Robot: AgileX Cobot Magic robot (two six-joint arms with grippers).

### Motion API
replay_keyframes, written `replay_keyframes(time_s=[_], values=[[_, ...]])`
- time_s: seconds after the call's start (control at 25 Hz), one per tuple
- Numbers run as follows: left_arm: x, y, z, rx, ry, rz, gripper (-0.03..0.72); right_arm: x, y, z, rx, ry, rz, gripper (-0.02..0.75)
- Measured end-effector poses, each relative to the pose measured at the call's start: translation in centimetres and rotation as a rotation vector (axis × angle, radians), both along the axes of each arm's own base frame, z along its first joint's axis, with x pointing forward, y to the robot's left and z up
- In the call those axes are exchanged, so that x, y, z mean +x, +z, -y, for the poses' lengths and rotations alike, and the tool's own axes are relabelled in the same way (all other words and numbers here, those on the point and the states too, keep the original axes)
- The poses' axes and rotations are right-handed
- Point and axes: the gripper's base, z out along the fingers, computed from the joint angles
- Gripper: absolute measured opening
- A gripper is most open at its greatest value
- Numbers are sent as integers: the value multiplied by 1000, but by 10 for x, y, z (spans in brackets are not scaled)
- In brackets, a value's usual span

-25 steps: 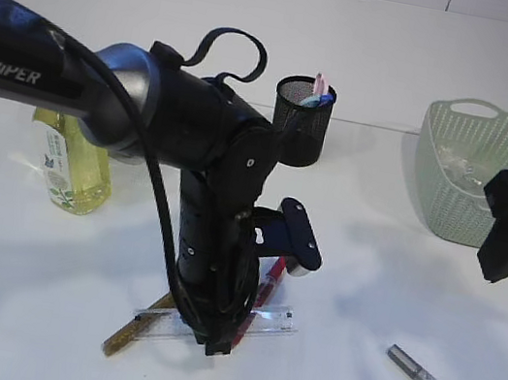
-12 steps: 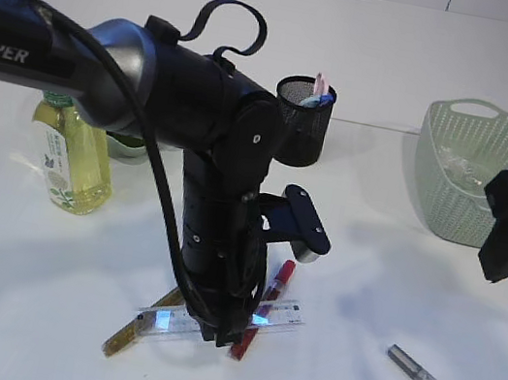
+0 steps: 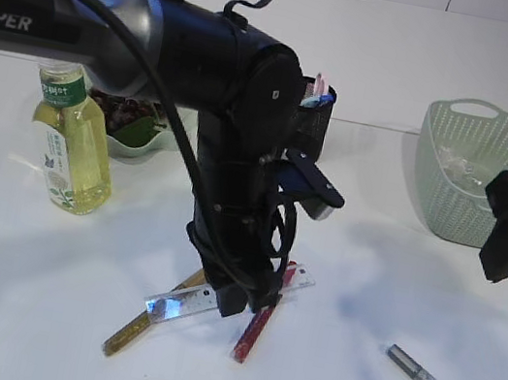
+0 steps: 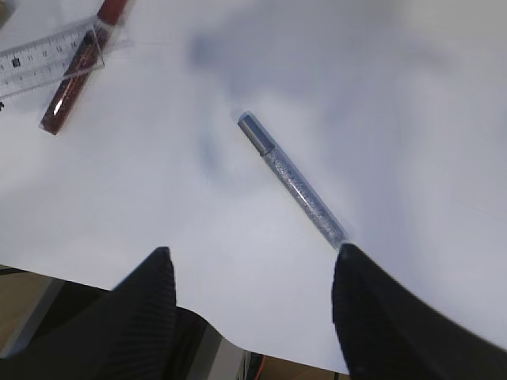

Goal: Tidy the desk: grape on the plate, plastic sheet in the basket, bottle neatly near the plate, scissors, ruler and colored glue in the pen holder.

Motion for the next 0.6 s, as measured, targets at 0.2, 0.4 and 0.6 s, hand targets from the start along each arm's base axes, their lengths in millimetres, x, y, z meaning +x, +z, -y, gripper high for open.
replay_keyframes(time_s=[0.2, 0.4, 0.6], values=[[16, 7, -6, -48, 193, 6, 274, 0, 0, 0, 0, 0, 0, 490], [37, 9, -19, -154, 369, -23, 274, 0, 0, 0, 0, 0, 0, 490], [53, 11, -26, -248, 456, 5, 274, 0, 0, 0, 0, 0, 0, 490]])
